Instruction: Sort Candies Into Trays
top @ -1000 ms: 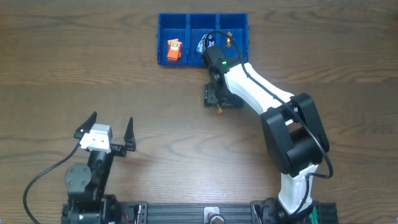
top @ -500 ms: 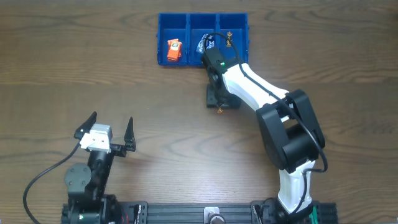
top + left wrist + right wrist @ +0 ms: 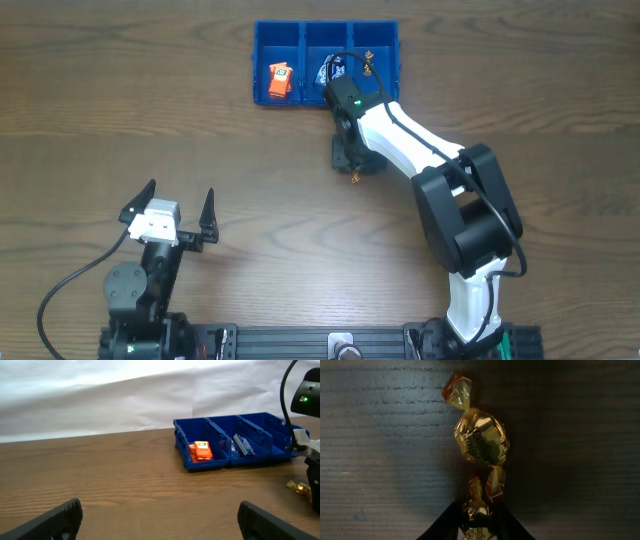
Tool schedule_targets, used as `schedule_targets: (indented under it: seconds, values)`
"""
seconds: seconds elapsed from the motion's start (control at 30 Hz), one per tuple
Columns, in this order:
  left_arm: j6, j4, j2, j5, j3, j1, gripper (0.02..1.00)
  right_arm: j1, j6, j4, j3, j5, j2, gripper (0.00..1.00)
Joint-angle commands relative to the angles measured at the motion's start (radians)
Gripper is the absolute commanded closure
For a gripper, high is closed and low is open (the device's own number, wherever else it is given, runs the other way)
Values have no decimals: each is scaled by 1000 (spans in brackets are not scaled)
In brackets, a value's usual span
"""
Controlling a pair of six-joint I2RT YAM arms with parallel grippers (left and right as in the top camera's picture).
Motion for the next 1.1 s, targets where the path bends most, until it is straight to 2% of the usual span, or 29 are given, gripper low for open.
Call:
schedule_targets:
  seconds: [0.03, 0.33, 0.5, 0.57, 0.7, 0.77, 0.83, 0.93, 1.1]
  values:
    - [-4, -46, -6, 24, -16, 4, 20, 2, 2, 2, -2, 5, 8, 770]
    - [-4, -46, -6, 24, -16, 4, 23, 11, 0, 2, 1, 3, -71, 792]
    - [-4, -46, -6, 24, -16, 4, 23, 13, -51, 5, 23, 23, -203, 796]
    - [-4, -46, -6, 24, -16, 4, 20, 13, -69, 1, 54, 66, -255, 796]
    - [-4, -46, -6, 24, -16, 4, 20, 3, -72, -2, 136, 229, -304, 798]
    - [-4, -45, -6, 24, -16, 4, 20, -10, -96, 10, 182, 281, -302, 798]
    - [-4, -46, -6, 24, -16, 4, 20, -30, -151, 75, 198, 295, -299, 798]
    - [-4, -46, -6, 24, -16, 4, 20, -52, -158, 144, 198, 323, -283, 798]
    - [-4, -46, -6, 24, -16, 4, 20, -110, -184, 233, 198, 324, -212, 796]
